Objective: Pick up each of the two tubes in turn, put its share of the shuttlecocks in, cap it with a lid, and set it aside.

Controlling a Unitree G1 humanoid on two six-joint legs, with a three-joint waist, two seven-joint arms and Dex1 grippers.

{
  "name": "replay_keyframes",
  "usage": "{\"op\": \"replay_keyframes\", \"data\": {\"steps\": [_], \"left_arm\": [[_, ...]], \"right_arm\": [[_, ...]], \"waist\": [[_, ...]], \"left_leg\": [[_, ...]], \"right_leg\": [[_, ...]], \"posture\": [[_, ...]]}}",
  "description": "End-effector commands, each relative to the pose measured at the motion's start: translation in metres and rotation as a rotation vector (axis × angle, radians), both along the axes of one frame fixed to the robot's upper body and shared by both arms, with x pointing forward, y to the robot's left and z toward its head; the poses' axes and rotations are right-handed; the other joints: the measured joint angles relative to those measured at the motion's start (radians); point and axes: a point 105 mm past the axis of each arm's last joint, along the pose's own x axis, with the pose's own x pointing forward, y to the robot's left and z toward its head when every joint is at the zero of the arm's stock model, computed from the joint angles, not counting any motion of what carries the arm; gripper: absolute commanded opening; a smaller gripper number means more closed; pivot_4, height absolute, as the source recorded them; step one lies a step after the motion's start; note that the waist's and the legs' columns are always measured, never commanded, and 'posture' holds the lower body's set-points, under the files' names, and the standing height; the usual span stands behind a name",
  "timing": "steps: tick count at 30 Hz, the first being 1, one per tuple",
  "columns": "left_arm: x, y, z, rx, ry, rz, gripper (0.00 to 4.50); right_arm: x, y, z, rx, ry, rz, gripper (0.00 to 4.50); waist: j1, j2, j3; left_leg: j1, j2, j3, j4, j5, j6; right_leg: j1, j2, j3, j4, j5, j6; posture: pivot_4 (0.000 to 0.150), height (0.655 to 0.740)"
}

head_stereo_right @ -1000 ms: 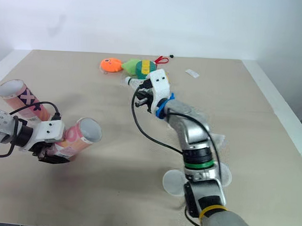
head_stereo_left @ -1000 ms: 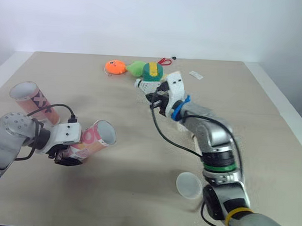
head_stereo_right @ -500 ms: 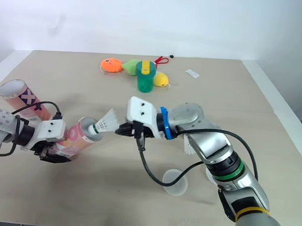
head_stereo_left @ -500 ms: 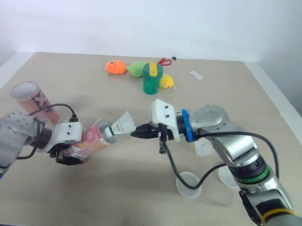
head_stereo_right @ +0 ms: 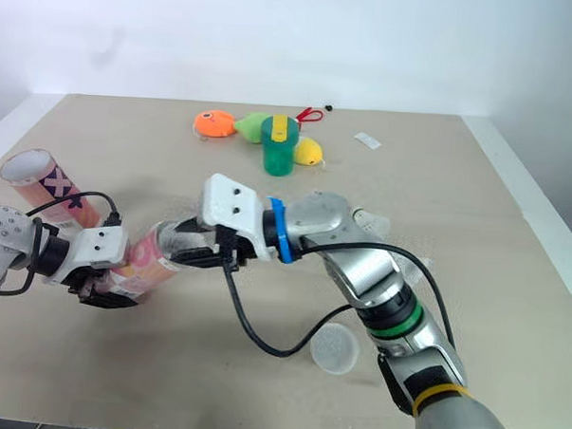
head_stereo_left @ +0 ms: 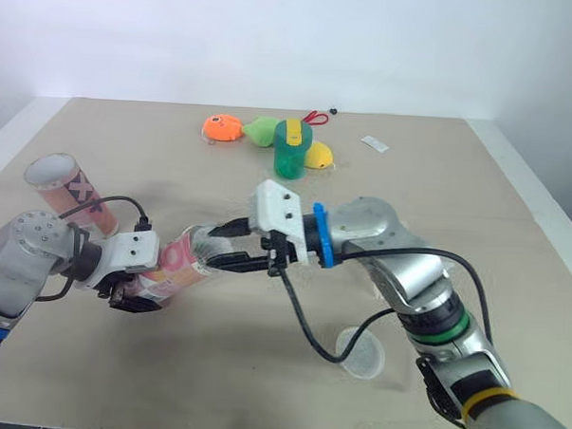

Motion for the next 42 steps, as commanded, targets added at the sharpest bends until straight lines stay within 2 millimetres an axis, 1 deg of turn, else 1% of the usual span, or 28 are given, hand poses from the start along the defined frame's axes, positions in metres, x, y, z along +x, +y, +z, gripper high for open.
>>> {"op": "replay_keyframes", "data": {"steps": [1,2,3,5,6,7,9,10,12,13,16,17,20,22,23,25,29,34,40,42], "left_arm": [[-0.007,-0.007,-0.015,-0.014,0.053,-0.027,3.67],[-0.007,-0.007,-0.015,-0.013,0.054,-0.028,3.67],[-0.007,-0.007,-0.015,-0.012,0.056,-0.03,3.67],[-0.008,-0.007,-0.016,-0.01,0.06,-0.035,3.67],[-0.008,-0.007,-0.017,-0.009,0.061,-0.037,3.67],[-0.008,-0.007,-0.017,-0.01,0.063,-0.041,3.67],[-0.008,-0.008,-0.017,-0.011,0.066,-0.048,3.67],[-0.007,-0.008,-0.018,-0.01,0.068,-0.052,3.67],[-0.006,-0.009,-0.019,-0.009,0.071,-0.06,3.67],[-0.005,-0.01,-0.019,-0.01,0.073,-0.067,3.67],[-0.003,-0.013,-0.02,-0.013,0.076,-0.086,3.67],[-0.002,-0.015,-0.02,-0.013,0.077,-0.093,3.67],[0.0,-0.016,-0.02,-0.013,0.078,-0.103,3.67],[0.002,-0.017,-0.02,-0.013,0.077,-0.108,3.67],[0.002,-0.018,-0.02,-0.012,0.078,-0.111,3.67],[0.002,-0.018,-0.02,-0.013,0.079,-0.115,3.67],[0.002,-0.018,-0.019,-0.011,0.079,-0.117,3.67],[0.002,-0.018,-0.018,-0.012,0.076,-0.111,3.67],[-0.001,-0.016,-0.018,-0.019,0.075,-0.097,3.67],[-0.001,-0.016,-0.017,-0.022,0.073,-0.093,3.67]], "right_arm": [[-0.009,-0.034,0.016,0.139,0.019,-0.124,3.88],[-0.01,-0.044,0.014,0.155,0.027,-0.174,4.37],[-0.01,-0.058,0.012,0.173,0.029,-0.261,4.44],[-0.007,-0.082,0.011,0.208,0.008,-0.416,4.44],[-0.007,-0.089,0.011,0.218,0.002,-0.456,4.44],[-0.008,-0.102,0.01,0.236,-0.011,-0.517,4.44],[-0.011,-0.12,0.008,0.259,-0.03,-0.606,4.44],[-0.018,-0.133,-0.001,0.264,-0.014,-0.67,4.44],[-0.029,-0.149,-0.015,0.255,0.008,-0.765,4.44],[-0.036,-0.154,-0.023,0.248,0.026,-0.798,4.44],[-0.053,-0.157,-0.046,0.224,0.106,-0.848,4.44],[-0.057,-0.158,-0.053,0.218,0.136,-0.864,4.44],[-0.063,-0.161,-0.065,0.206,0.172,-0.903,4.44],[-0.064,-0.166,-0.074,0.199,0.193,-0.955,4.44],[-0.062,-0.172,-0.082,0.184,0.208,-1.007,4.44],[-0.058,-0.179,-0.091,0.166,0.217,-1.074,4.44],[-0.045,-0.186,-0.101,0.154,0.235,-1.148,4.44],[-0.027,-0.191,-0.102,0.196,0.248,-1.215,4.44],[-0.009,-0.19,-0.107,0.215,0.269,-1.257,4.44],[-0.004,-0.192,-0.109,0.22,0.276,-1.281,3.96]], "waist": [[0.005,0.0,0.0],[0.006,0.0,0.0],[0.007,0.0,0.0],[0.009,0.0,0.0],[0.008,0.001,0.0],[0.006,0.001,0.0],[0.009,0.001,0.0],[0.015,0.001,-0.001],[0.016,0.001,-0.001],[0.016,0.002,-0.001],[0.018,0.005,-0.003],[0.017,0.005,-0.003],[0.017,0.006,-0.003],[0.017,0.006,-0.003],[0.017,0.006,-0.003],[0.017,0.005,-0.004],[0.017,0.006,-0.004],[0.017,0.006,-0.004],[0.017,0.006,-0.004],[0.017,0.006,-0.004]], "left_leg": [[0.0,0.0,0.0,0.0,0.0,0.0],[0.0,0.0,0.0,0.0,0.0,0.0],[0.0,0.0,0.0,0.0,0.0,0.0],[0.0,0.0,0.0,-0.001,0.0,0.0],[0.0,0.0,0.0,-0.001,0.0,0.0],[0.001,0.0,0.001,-0.001,0.0,0.0],[0.001,0.0,0.0,-0.001,0.0,0.0],[0.002,0.0,0.0,-0.001,0.0,0.0],[0.002,0.0,0.0,-0.001,0.0,0.0],[0.001,0.0,0.002,-0.001,0.0,-0.001],[0.002,-0.001,0.0,-0.002,-0.001,0.0],[0.002,-0.001,0.0,-0.002,-0.001,0.0],[0.004,-0.001,0.0,-0.001,0.0,0.0],[0.007,-0.001,0.001,0.0,0.0,0.0],[0.01,0.0,0.0,0.0,0.0,0.0],[0.016,0.001,-0.001,-0.002,0.0,0.0],[0.016,-0.002,0.001,-0.003,-0.002,0.001],[0.015,-0.005,0.0,-0.003,-0.004,0.004],[0.013,-0.006,0.0,-0.005,-0.004,0.005],[0.012,-0.005,0.0,-0.005,-0.004,0.005]], "right_leg": [[0.0,0.0,0.0,0.0,0.0,0.0],[0.0,0.0,0.0,0.0,0.0,0.0],[0.0,0.0,0.0,0.0,0.0,0.0],[0.0,0.001,0.0,0.0,-0.001,0.0],[0.0,0.001,0.0,0.0,-0.001,0.0],[-0.001,0.002,0.0,0.0,-0.001,0.0],[0.0,0.002,0.0,0.0,-0.002,-0.004],[0.0,0.002,0.0,0.0,-0.002,-0.004],[0.001,0.002,-0.001,0.0,-0.004,-0.002],[0.0,0.002,0.001,-0.001,-0.004,-0.002],[0.001,0.001,0.001,-0.002,-0.004,0.001],[0.002,0.002,0.001,-0.002,-0.004,-0.001],[0.003,0.001,0.002,-0.002,-0.004,-0.002],[0.006,0.001,0.003,-0.004,-0.002,-0.002],[0.006,0.001,0.003,-0.007,-0.001,-0.001],[0.013,0.001,0.002,-0.014,-0.001,-0.002],[0.013,-0.007,0.002,-0.016,-0.001,-0.002],[0.014,-0.009,0.002,-0.017,-0.003,0.002],[0.016,-0.008,0.002,-0.016,-0.004,0.003],[0.016,-0.007,0.002,-0.016,-0.004,0.004]], "posture": [[0.15,0.74],[0.15,0.74],[0.15,0.74],[0.15,0.74],[0.15,0.74],[0.15,0.74],[0.15,0.74],[0.15,0.74],[0.15,0.74],[0.15,0.74],[0.15,0.74],[0.15,0.74],[0.15,0.74],[0.15,0.74],[0.15,0.74],[0.15,0.74],[0.15,0.74],[0.15,0.74],[0.15,0.74],[0.15,0.74]]}}
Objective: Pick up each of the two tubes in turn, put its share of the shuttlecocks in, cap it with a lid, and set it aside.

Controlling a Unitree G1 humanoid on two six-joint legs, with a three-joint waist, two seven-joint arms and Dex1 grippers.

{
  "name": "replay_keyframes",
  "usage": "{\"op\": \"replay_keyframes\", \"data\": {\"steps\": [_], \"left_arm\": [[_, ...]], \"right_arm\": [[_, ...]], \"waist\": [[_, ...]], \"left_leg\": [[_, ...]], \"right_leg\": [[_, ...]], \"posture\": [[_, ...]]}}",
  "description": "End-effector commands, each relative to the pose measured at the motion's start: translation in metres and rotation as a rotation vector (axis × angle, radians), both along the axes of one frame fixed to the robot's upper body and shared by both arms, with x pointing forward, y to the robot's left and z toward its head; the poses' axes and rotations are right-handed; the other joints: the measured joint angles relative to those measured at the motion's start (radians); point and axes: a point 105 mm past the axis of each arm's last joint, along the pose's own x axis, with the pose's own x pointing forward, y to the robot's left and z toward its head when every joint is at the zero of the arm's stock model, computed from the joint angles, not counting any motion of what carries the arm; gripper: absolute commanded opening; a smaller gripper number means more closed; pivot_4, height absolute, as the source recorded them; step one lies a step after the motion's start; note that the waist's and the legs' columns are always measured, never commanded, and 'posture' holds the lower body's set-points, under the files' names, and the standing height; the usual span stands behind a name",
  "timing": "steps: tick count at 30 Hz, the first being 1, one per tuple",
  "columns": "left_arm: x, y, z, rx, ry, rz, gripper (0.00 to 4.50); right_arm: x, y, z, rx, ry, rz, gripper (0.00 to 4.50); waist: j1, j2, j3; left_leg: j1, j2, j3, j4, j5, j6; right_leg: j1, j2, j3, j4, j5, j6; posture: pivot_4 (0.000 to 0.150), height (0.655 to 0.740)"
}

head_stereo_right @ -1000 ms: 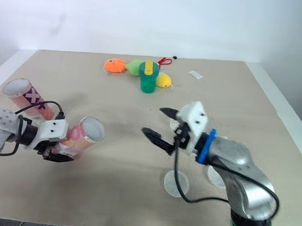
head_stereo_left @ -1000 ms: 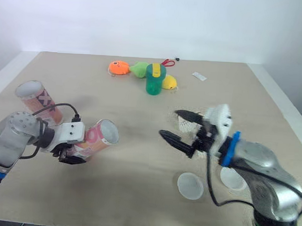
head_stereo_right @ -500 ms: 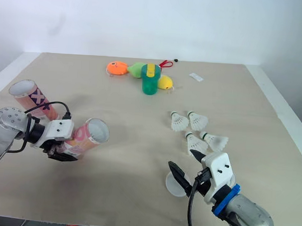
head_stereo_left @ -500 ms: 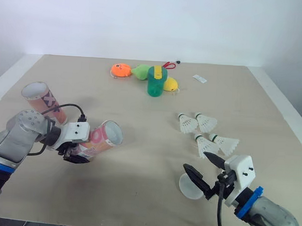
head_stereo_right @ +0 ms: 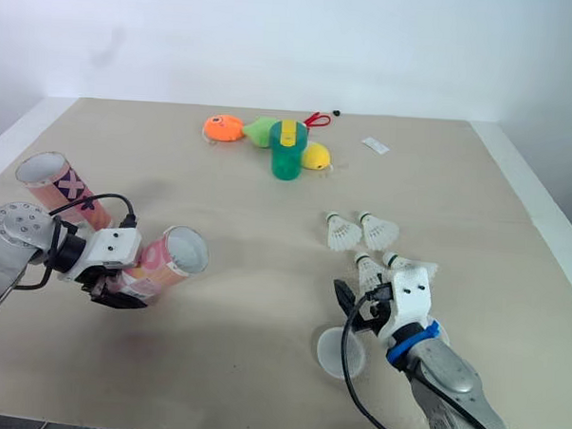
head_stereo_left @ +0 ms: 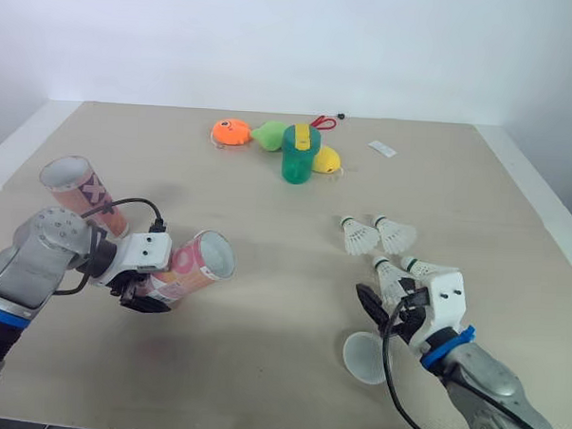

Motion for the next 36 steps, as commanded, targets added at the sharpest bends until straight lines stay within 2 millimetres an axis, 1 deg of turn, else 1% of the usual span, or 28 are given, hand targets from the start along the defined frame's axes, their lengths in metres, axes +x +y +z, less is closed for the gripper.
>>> {"op": "replay_keyframes", "data": {"steps": [1,2,4,5,6,7,8,9,10,13,15,17,18,20,22,23,25,27,31,34,36], "left_arm": [[-0.007,-0.004,-0.012,-0.006,0.046,-0.005,3.67],[-0.007,-0.004,-0.012,-0.007,0.046,-0.004,3.67],[-0.007,-0.004,-0.012,-0.008,0.045,-0.002,3.67],[-0.007,-0.004,-0.012,-0.008,0.045,-0.002,3.67],[-0.008,-0.004,-0.012,-0.009,0.045,-0.001,3.67],[-0.008,-0.005,-0.012,-0.01,0.044,0.0,3.67],[-0.007,-0.005,-0.012,-0.011,0.044,0.001,3.67],[-0.007,-0.005,-0.012,-0.013,0.042,0.002,3.67],[-0.007,-0.005,-0.012,-0.013,0.042,0.002,3.67],[-0.008,-0.006,-0.012,-0.014,0.041,0.001,3.67],[-0.007,-0.005,-0.012,-0.013,0.041,0.0,3.67],[-0.006,-0.005,-0.012,-0.011,0.04,0.0,3.67],[-0.005,-0.005,-0.012,-0.01,0.039,0.0,3.67],[-0.004,-0.005,-0.011,-0.01,0.037,-0.001,3.67],[-0.004,-0.005,-0.011,-0.011,0.038,0.0,3.67],[-0.003,-0.005,-0.012,-0.01,0.038,0.0,3.67],[-0.003,-0.005,-0.012,-0.009,0.04,-0.001,3.67],[-0.002,-0.005,-0.012,-0.009,0.041,-0.001,3.67],[0.002,-0.008,-0.01,-0.006,0.034,-0.013,3.67],[0.002,-0.009,-0.009,-0.004,0.031,-0.017,3.67],[0.002,-0.008,-0.008,-0.002,0.03,-0.017,3.67]], "right_arm": [[0.007,-0.003,0.002,0.007,-0.012,-0.043,3.53],[0.008,-0.004,0.001,0.011,-0.009,-0.051,3.15],[0.011,-0.005,0.0,0.014,-0.008,-0.061,2.17],[0.011,-0.005,0.0,0.015,-0.008,-0.063,1.79],[0.012,-0.006,-0.001,0.02,-0.004,-0.072,1.19],[0.012,-0.005,-0.001,0.038,-0.001,-0.075,0.8],[0.013,-0.005,-0.001,0.047,0.0,-0.077,0.27],[0.012,-0.005,-0.002,0.062,0.002,-0.077,0.07],[0.012,-0.004,-0.001,0.073,0.003,-0.075,0.07],[0.007,0.005,0.005,0.083,-0.005,0.022,0.07],[0.001,0.013,0.016,0.084,-0.027,0.128,0.07],[-0.006,0.022,0.035,0.092,-0.064,0.256,0.07],[-0.011,0.031,0.051,0.08,-0.109,0.362,0.07],[-0.019,0.044,0.075,0.046,-0.177,0.518,0.07],[-0.022,0.058,0.093,0.004,-0.225,0.649,0.07],[-0.023,0.067,0.098,-0.022,-0.232,0.72,0.07],[-0.025,0.084,0.102,-0.075,-0.234,0.851,0.07],[-0.025,0.094,0.102,-0.113,-0.233,0.925,0.07],[-0.011,0.142,0.095,-0.251,-0.281,1.15,0.07],[0.003,0.162,0.095,-0.302,-0.332,1.2,0.07],[0.011,0.171,0.095,-0.33,-0.358,1.213,0.07]], "waist": [[0.0,0.0,0.0],[0.0,0.0,0.0],[0.0,0.0,0.0],[0.0,0.0,0.0],[0.0,0.0,0.0],[0.0,0.0,0.0],[0.0,0.0,0.0],[0.0,0.0,0.0],[0.0,0.0,0.0],[0.0,0.0,0.0],[0.0,0.0,0.0],[0.0,0.001,0.0],[0.0,0.001,0.0],[-0.001,0.001,0.001],[-0.001,0.0,0.001],[-0.001,0.0,0.001],[0.0,-0.001,0.001],[0.001,-0.001,0.001],[-0.003,0.0,0.001],[0.0,-0.001,0.002],[0.001,-0.001,0.002]], "left_leg": [[0.0,0.0,0.0,0.0,0.0,0.0],[0.0,0.0,0.0,0.0,0.0,0.0],[0.0,0.0,0.0,0.0,0.0,0.0],[0.0,0.0,0.0,0.0,0.0,0.0],[0.0,0.0,0.0,0.0,0.0,0.0],[0.0,0.0,0.0,0.0,0.0,0.0],[0.0,0.0,0.0,0.0,0.0,0.0],[0.0,0.0,0.0,0.0,0.0,0.0],[0.0,0.0,0.0,0.0,0.0,0.0],[0.0,0.0,0.0,0.0,0.0,0.0],[0.0,0.0,0.0,0.0,0.0,0.0],[0.0,-0.001,0.0,0.0,0.0,0.0],[0.0,-0.001,0.0,0.0,0.0,0.0],[0.0,0.0,0.0,0.0,0.0,0.0],[0.0,0.0,0.0,0.0,0.0,0.0],[0.0,0.0,0.0,0.001,0.0,0.0],[0.001,0.0,0.0,0.001,0.0,0.001],[0.001,0.001,-0.001,0.001,0.0,0.001],[0.0,0.0,0.0,0.001,0.0,0.001],[-0.001,-0.001,0.0,0.002,0.001,0.002],[-0.001,0.001,-0.001,0.002,0.001,0.002]], "right_leg": [[0.0,0.0,0.0,0.0,0.0,0.0],[0.0,0.0,0.0,0.0,0.0,0.0],[0.0,0.0,0.0,0.0,0.0,0.0],[0.0,0.0,0.001,0.0,0.0,0.0],[0.0,0.0,0.0,0.0,0.0,0.0],[0.0,0.0,0.0,0.0,0.0,0.0],[0.0,0.0,0.0,0.0,0.0,0.001],[0.0,0.0,0.0,0.0,0.0,0.001],[0.0,0.0,0.0,0.0,0.0,0.001],[0.0,0.0,0.0,0.0,0.0,0.001],[0.0,0.0,0.0,0.0,0.0,0.001],[0.0,0.0,0.001,0.0,0.0,0.001],[0.0,0.0,0.001,0.0,0.0,0.001],[0.0,0.0,0.002,0.0,0.001,0.001],[0.0,0.0,0.002,0.0,0.002,0.002],[0.001,0.001,0.001,0.0,0.002,0.002],[0.001,0.002,0.001,0.0,0.002,0.001],[-0.001,0.002,0.0,0.0,0.001,0.0],[-0.001,0.002,0.001,0.0,0.002,-0.001],[-0.004,0.004,0.0,0.0,0.003,-0.001],[-0.003,0.004,-0.001,0.0,0.002,0.0]], "posture": [[0.15,0.74],[0.15,0.74],[0.15,0.74],[0.15,0.74],[0.15,0.74],[0.15,0.74],[0.15,0.74],[0.15,0.74],[0.15,0.74],[0.15,0.74],[0.15,0.74],[0.15,0.74],[0.15,0.74],[0.15,0.74],[0.15,0.74],[0.15,0.74],[0.15,0.74],[0.15,0.74],[0.15,0.74],[0.15,0.74],[0.15,0.74]]}}
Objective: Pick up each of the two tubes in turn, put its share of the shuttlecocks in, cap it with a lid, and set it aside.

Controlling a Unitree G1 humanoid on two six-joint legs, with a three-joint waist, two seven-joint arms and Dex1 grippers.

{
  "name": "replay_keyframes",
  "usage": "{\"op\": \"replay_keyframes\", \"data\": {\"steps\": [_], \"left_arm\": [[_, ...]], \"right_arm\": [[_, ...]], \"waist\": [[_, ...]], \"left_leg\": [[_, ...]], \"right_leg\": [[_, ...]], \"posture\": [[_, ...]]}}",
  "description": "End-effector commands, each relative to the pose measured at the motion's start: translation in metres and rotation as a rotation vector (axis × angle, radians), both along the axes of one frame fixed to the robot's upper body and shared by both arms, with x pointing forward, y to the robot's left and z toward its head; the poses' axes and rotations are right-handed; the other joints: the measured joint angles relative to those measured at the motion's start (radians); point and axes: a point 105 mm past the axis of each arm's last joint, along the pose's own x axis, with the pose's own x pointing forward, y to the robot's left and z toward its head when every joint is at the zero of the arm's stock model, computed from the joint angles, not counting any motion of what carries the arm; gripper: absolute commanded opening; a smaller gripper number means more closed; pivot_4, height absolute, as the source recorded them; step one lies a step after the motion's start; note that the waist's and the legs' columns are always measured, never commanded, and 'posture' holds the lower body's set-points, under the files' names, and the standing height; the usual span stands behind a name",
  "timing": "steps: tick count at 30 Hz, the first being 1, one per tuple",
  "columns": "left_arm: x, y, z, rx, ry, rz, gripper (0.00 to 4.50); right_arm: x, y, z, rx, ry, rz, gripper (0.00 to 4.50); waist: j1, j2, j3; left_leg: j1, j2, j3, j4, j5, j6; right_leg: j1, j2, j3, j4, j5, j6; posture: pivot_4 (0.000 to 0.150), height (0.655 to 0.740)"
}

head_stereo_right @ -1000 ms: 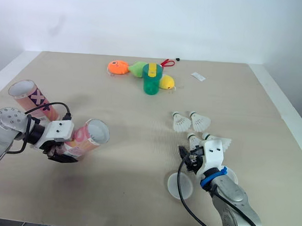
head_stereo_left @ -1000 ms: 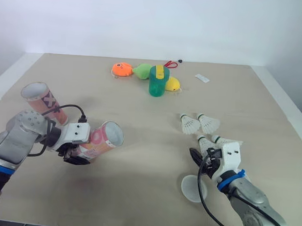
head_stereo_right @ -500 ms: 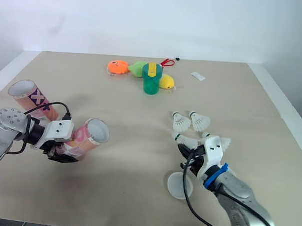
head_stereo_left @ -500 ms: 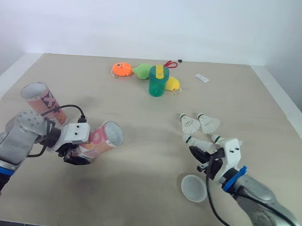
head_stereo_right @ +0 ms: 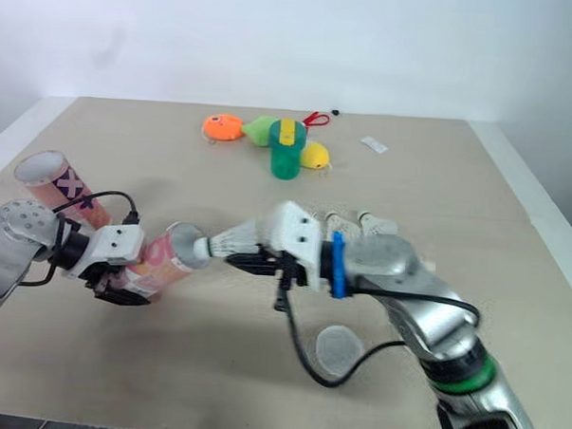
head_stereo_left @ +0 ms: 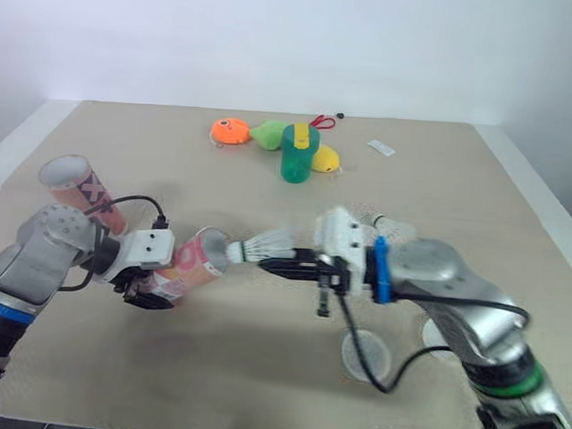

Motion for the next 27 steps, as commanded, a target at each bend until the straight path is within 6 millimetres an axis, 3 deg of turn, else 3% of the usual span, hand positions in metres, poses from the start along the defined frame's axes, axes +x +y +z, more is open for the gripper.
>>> {"op": "replay_keyframes", "data": {"steps": [1,8,9,12,15,16,18,21,26,27], "left_arm": [[-0.003,-0.004,-0.01,0.001,0.029,-0.015,3.67],[-0.006,-0.004,-0.009,0.001,0.028,-0.011,3.67],[-0.006,-0.004,-0.009,0.001,0.028,-0.011,3.67],[-0.006,-0.004,-0.009,0.0,0.028,-0.011,3.67],[-0.005,-0.005,-0.009,-0.004,0.028,-0.011,3.67],[-0.005,-0.005,-0.009,-0.004,0.028,-0.011,3.67],[-0.004,-0.005,-0.009,-0.005,0.028,-0.011,3.67],[-0.004,-0.005,-0.009,-0.005,0.026,-0.01,3.67],[-0.004,-0.004,-0.008,-0.005,0.021,-0.003,3.67],[-0.005,-0.004,-0.008,-0.005,0.02,-0.002,3.67]], "right_arm": [[0.011,0.01,0.0,-0.037,-0.089,0.029,0.07],[0.01,0.029,-0.008,-0.091,-0.141,0.118,0.07],[0.009,0.03,-0.007,-0.093,-0.132,0.131,0.69],[0.005,0.033,0.004,-0.073,-0.122,0.156,1.93],[0.005,0.032,0.02,-0.048,-0.129,0.166,3.47],[0.005,0.031,0.025,-0.043,-0.124,0.171,3.79],[0.01,0.028,0.041,-0.022,-0.125,0.166,3.79],[0.026,0.02,0.063,-0.012,-0.143,0.137,2.6],[0.035,0.023,0.043,-0.127,-0.124,0.16,0.04],[0.034,0.027,0.035,-0.155,-0.123,0.176,0.04]], "waist": [[0.0,0.0,0.0],[0.0,0.0,0.0],[0.0,0.0,0.0],[-0.001,0.0,0.0],[-0.001,0.0,0.0],[-0.001,0.0,0.0],[-0.001,0.0,0.0],[-0.001,0.001,0.0],[-0.001,0.0,0.0],[-0.001,0.001,0.0]], "left_leg": [[-0.001,0.0,0.0,0.0,0.0,0.0],[-0.004,0.0,0.001,0.001,0.0,0.0],[-0.004,0.0,0.001,0.001,0.0,0.0],[-0.004,0.002,0.0,0.001,0.0,0.0],[-0.004,0.004,0.001,0.001,0.0,0.0],[-0.004,0.004,0.001,0.001,0.0,0.0],[-0.004,0.005,0.001,0.001,0.0,0.0],[-0.004,0.005,0.001,0.001,0.0,0.0],[-0.003,0.004,0.001,0.001,0.0,0.0],[-0.003,0.004,0.002,0.001,0.0,0.0]], "right_leg": [[0.0,-0.001,0.0,0.0,0.0,0.0],[0.0,0.0,0.0,0.001,0.002,-0.002],[0.0,0.001,0.0,0.001,0.002,-0.002],[0.0,0.002,0.0,0.001,0.002,-0.002],[-0.001,0.004,0.0,0.001,0.002,-0.003],[-0.001,0.004,0.0,0.001,0.002,-0.003],[-0.001,0.005,0.0,0.002,0.002,-0.004],[-0.002,0.005,0.0,0.002,0.002,-0.005],[-0.001,0.004,0.0,0.002,0.002,-0.005],[-0.001,0.004,0.0,0.002,0.002,-0.005]], "posture": [[0.15,0.74],[0.15,0.74],[0.15,0.74],[0.15,0.74],[0.15,0.74],[0.15,0.74],[0.15,0.74],[0.15,0.74],[0.15,0.74],[0.15,0.74]]}}
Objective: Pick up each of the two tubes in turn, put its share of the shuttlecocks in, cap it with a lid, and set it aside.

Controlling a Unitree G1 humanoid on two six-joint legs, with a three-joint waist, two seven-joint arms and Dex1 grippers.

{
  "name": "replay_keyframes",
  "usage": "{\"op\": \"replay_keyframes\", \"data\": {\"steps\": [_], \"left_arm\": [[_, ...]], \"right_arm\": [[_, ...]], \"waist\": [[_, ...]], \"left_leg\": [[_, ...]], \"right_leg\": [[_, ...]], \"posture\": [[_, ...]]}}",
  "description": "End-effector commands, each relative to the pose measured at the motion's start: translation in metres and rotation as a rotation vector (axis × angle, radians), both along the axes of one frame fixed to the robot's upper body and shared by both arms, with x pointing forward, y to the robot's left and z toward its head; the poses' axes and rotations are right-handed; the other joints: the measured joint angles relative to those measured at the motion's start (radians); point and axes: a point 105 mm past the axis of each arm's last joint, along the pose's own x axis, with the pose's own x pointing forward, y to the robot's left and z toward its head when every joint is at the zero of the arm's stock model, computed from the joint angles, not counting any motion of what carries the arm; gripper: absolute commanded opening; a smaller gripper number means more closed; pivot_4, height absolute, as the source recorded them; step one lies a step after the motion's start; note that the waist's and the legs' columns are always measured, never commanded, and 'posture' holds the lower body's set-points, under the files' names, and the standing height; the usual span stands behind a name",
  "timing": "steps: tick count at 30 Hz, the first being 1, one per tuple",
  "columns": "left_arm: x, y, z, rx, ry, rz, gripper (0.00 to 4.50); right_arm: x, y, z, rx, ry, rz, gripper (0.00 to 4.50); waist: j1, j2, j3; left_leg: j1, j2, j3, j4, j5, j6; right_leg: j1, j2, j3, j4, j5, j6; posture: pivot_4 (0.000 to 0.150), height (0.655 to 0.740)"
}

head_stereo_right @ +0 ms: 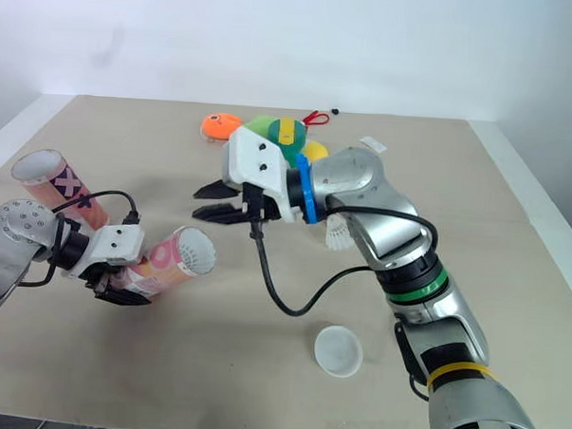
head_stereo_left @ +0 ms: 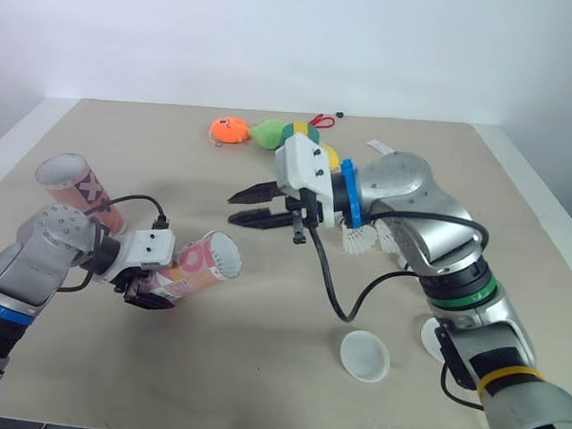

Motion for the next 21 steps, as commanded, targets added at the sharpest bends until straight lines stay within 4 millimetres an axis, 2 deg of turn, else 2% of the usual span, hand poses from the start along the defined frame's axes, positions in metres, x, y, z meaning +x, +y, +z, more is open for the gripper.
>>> {"op": "replay_keyframes", "data": {"steps": [1,4,9,14,21], "left_arm": [[-0.004,-0.003,-0.009,-0.006,0.026,0.001,3.67],[-0.005,-0.002,-0.009,-0.006,0.025,0.006,3.67],[-0.006,-0.001,-0.008,-0.006,0.022,0.013,3.67],[-0.006,-0.001,-0.009,-0.007,0.021,0.016,3.67],[-0.006,-0.004,-0.01,-0.012,0.024,0.013,3.67]], "right_arm": [[-0.006,0.015,-0.022,-0.082,-0.011,0.067,0.04],[-0.01,0.033,-0.043,-0.138,-0.021,0.111,0.04],[-0.017,0.063,-0.057,-0.175,-0.063,0.175,0.04],[-0.021,0.083,-0.06,-0.198,-0.105,0.213,0.04],[-0.026,0.097,-0.064,-0.197,-0.135,0.232,0.04]], "waist": [[0.0,0.0,0.0],[-0.001,0.0,0.0],[-0.001,0.0,0.0],[-0.001,0.0,0.0],[-0.001,0.0,0.0]], "left_leg": [[0.0,0.0,0.0,0.0,0.0,0.0],[0.0,0.001,0.0,-0.001,0.0,0.0],[0.0,0.001,-0.001,0.0,0.0,0.0],[0.0,0.001,0.0,0.0,0.0,0.0],[0.0,0.001,-0.001,0.0,0.0,0.0]], "right_leg": [[0.0,0.0,0.0,0.0,0.0,0.0],[-0.001,0.002,0.0,0.001,-0.001,-0.002],[-0.001,0.002,-0.001,0.002,-0.001,-0.002],[-0.001,0.002,0.0,0.002,0.0,-0.002],[-0.001,0.003,-0.001,0.002,-0.001,-0.003]], "posture": [[0.15,0.74],[0.15,0.74],[0.15,0.74],[0.15,0.74],[0.15,0.74]]}}
